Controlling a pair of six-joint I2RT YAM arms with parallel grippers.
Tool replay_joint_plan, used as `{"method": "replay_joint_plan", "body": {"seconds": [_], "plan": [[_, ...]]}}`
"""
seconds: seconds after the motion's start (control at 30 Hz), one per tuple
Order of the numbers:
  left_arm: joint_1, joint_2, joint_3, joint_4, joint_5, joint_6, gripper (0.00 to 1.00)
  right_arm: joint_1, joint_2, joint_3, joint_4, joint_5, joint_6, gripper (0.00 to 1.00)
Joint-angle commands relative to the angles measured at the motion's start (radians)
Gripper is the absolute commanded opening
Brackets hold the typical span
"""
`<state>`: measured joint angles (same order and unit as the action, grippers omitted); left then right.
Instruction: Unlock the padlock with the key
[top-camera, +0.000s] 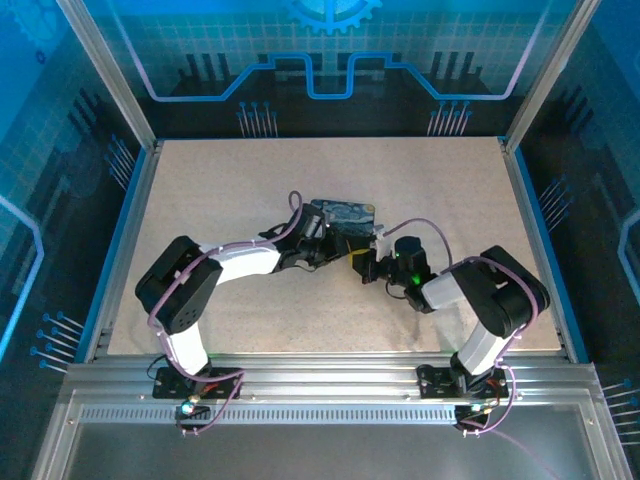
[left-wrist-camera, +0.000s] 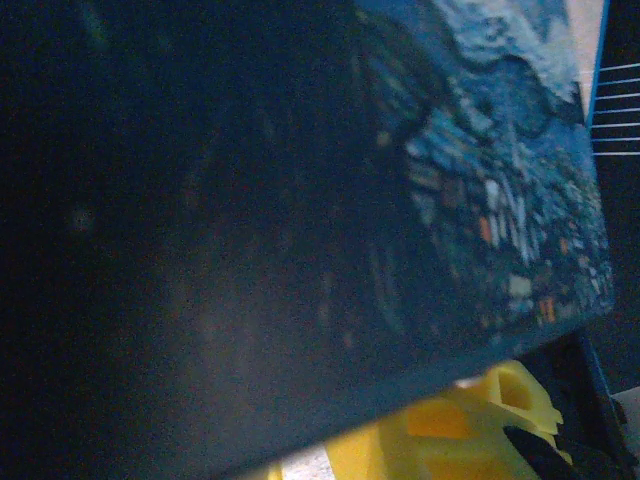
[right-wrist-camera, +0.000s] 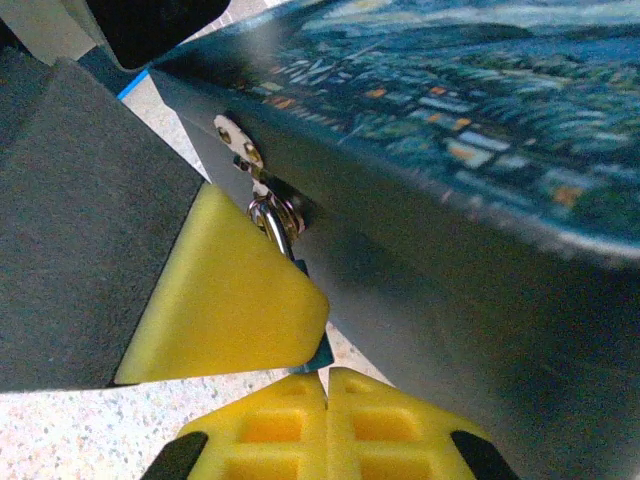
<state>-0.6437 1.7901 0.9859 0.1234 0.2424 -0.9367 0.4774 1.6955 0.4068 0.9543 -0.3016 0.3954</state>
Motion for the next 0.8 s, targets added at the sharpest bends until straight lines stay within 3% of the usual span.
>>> {"method": "replay_joint_plan", "body": {"seconds": [0.0, 0.27, 0.57, 0.77], "plan": [[-0.037, 0.031, -0.037, -0.011, 0.106, -0.008, 0.16, 0.002, 0.016, 0.012, 0.155, 0.031, -0.002, 0.0], [-0.037, 0.01, -0.057, 0.013, 0.074, 0.008, 0.29, 0.027, 0.05, -0.001, 0.119, 0.059, -0.002, 0.0], [-0.025, -0.087, -0.095, -0.012, 0.031, 0.039, 0.53, 0.035, 0.048, -0.015, 0.104, 0.072, 0.009, 0.0], [0.004, -0.19, -0.215, 0.123, -0.014, -0.003, 0.6, 0.041, 0.004, -0.008, 0.026, 0.046, 0.027, 0.0]]}}
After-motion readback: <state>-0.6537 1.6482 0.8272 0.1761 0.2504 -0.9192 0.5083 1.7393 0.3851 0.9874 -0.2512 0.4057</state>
